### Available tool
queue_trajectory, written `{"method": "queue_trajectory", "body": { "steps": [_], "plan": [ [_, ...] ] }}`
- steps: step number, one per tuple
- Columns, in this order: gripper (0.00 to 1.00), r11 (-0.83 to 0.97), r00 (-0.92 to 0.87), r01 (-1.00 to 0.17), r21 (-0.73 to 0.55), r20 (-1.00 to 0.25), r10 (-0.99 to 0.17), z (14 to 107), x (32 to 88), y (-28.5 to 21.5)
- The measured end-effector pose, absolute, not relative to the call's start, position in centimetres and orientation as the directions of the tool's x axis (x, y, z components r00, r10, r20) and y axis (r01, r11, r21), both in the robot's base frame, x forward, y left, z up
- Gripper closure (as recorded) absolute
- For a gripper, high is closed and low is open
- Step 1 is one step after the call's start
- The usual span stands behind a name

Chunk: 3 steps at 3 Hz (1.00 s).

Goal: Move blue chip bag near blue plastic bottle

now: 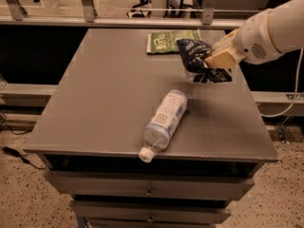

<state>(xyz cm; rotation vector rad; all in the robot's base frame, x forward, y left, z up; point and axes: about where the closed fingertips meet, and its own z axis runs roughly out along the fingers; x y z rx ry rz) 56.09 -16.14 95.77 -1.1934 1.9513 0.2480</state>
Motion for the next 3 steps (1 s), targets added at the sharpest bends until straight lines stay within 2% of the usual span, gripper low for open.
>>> {"method": "queue_trajectory", "body": {
  "steps": [1,2,3],
  "plan": [
    [1.00,0.532,-0.226,-0.816,-0.225,-0.723,-0.653,95.1,53.3,-20.0],
    [1.00,0.489,-0.183,-0.846,-0.215,-0.744,-0.643,94.3,50.8,-20.2],
    [1.00,0.426,-0.108,-0.876,-0.224,-0.771,-0.627,94.0,49.8,-18.2]
  ]
}}
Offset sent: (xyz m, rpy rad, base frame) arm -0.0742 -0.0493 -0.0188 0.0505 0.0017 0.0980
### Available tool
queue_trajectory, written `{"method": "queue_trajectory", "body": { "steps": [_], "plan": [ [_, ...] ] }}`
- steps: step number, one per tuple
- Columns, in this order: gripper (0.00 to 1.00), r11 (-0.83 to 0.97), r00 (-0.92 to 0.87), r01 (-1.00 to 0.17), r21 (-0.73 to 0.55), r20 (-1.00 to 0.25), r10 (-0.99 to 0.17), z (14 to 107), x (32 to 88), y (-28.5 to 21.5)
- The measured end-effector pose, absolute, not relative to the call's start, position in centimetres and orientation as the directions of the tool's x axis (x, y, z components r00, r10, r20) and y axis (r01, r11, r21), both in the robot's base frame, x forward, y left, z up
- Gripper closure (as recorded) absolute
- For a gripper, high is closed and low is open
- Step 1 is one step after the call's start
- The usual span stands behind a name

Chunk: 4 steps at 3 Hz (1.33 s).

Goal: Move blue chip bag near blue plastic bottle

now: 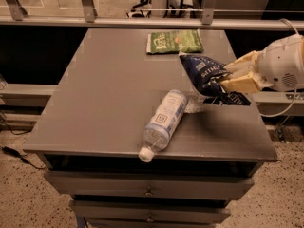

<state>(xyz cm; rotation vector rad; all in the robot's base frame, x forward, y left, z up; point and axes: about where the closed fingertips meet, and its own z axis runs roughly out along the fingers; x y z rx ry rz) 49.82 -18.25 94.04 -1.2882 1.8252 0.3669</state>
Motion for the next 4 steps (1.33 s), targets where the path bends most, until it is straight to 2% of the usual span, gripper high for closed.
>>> {"method": "queue_trajectory", "body": {
  "steps": [1,4],
  "plan": [
    [0.82,0.359,-0.048,-0.904,-0.231,-0.781,-0.623,93.1,49.6,-15.8],
    [0.12,0.297,-0.035,-0.933,-0.203,-0.771,-0.636,90.0,49.1,-14.2]
  ]
}}
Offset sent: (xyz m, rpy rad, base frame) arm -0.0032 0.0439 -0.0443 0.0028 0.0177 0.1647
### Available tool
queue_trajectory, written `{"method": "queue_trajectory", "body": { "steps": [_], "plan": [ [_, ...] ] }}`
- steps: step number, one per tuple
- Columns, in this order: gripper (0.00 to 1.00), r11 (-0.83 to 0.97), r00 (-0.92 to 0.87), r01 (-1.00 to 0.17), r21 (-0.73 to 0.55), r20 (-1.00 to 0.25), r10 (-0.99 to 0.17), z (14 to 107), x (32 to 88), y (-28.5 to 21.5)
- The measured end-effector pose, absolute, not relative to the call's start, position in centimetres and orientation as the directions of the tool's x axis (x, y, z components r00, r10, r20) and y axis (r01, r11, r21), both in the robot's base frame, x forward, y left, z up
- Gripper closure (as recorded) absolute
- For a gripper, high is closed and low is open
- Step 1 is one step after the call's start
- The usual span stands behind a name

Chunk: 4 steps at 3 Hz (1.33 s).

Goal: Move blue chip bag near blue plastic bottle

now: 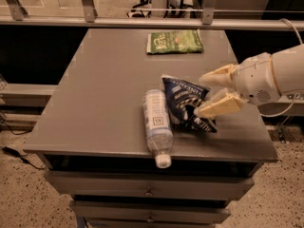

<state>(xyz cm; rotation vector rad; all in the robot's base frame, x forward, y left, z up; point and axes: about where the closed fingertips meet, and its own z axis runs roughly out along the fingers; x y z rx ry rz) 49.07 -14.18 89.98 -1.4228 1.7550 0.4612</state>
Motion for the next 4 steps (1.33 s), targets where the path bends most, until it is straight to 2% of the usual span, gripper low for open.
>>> {"method": "queue_trajectory", "body": {
  "steps": [1,2,3,4],
  "plan": [
    [0.00,0.295,-0.037,-0.934,-0.202,-0.766,-0.641,89.8,49.0,-14.4],
    [0.00,0.296,-0.038,-0.934,-0.202,-0.765,-0.643,89.8,49.0,-14.5],
    [0.00,0.328,-0.073,-0.924,-0.198,-0.750,-0.658,90.5,48.5,-16.6],
    [0.00,0.391,-0.115,-0.894,-0.220,-0.731,-0.672,93.1,47.3,-21.2]
  ]
}}
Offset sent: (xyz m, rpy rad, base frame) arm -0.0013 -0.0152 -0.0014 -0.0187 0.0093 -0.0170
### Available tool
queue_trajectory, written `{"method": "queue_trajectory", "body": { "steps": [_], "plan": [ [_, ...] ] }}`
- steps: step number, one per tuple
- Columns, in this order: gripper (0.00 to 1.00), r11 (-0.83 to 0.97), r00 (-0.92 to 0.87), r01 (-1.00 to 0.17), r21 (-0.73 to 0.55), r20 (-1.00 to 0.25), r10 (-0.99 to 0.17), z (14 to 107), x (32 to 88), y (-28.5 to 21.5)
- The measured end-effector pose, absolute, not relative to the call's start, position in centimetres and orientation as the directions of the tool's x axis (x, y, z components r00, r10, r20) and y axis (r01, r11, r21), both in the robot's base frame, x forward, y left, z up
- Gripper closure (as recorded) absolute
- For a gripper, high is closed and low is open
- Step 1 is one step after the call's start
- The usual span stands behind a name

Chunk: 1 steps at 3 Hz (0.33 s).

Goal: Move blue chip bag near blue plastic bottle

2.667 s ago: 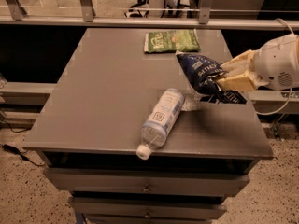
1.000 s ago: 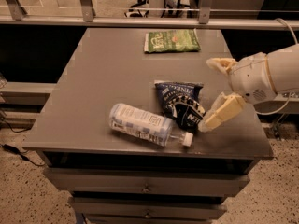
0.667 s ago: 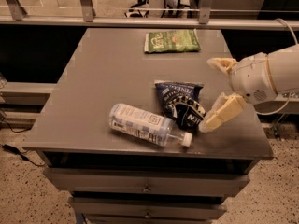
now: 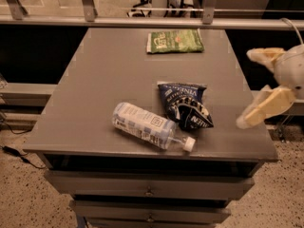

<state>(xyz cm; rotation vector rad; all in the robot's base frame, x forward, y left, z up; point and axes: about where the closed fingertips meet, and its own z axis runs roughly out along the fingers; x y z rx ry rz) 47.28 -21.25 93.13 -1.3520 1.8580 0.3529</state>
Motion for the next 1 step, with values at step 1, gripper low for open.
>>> {"method": "queue_trajectory", "body": {
  "steps": [1],
  "plan": [
    [0.00,0.446,-0.138,-0.860,-0.249,-0.728,-0.672,95.96,46.30,-24.43]
  ]
}}
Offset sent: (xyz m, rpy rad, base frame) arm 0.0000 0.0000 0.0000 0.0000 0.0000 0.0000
